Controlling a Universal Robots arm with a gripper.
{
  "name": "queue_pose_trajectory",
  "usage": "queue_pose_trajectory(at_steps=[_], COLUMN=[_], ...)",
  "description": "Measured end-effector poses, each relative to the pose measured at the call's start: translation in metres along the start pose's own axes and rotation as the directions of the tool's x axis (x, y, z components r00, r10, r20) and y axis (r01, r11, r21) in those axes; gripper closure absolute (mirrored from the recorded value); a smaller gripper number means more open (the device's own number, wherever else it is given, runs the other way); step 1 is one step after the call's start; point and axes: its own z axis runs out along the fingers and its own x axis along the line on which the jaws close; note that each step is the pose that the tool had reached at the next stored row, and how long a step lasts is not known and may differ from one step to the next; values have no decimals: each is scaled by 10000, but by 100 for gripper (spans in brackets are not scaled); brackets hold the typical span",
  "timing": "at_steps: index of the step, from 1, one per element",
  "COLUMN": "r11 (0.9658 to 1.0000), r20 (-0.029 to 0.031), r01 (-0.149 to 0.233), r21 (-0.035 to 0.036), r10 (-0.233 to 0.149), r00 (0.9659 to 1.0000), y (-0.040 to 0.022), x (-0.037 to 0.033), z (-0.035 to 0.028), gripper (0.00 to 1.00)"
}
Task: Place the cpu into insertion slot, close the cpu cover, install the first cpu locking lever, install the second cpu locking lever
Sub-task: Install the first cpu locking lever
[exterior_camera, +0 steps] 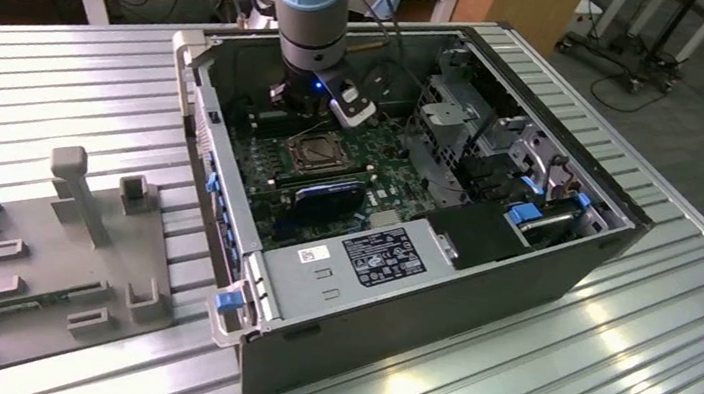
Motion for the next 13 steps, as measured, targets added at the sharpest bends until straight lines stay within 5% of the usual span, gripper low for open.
queue_pose_trajectory(at_steps=[13], r11=[10000], r20=[0], r01=[-4], r21=[-7], r10=[4], r00=[10000], y=[27], x=[-15], z=[-71], gripper=[89])
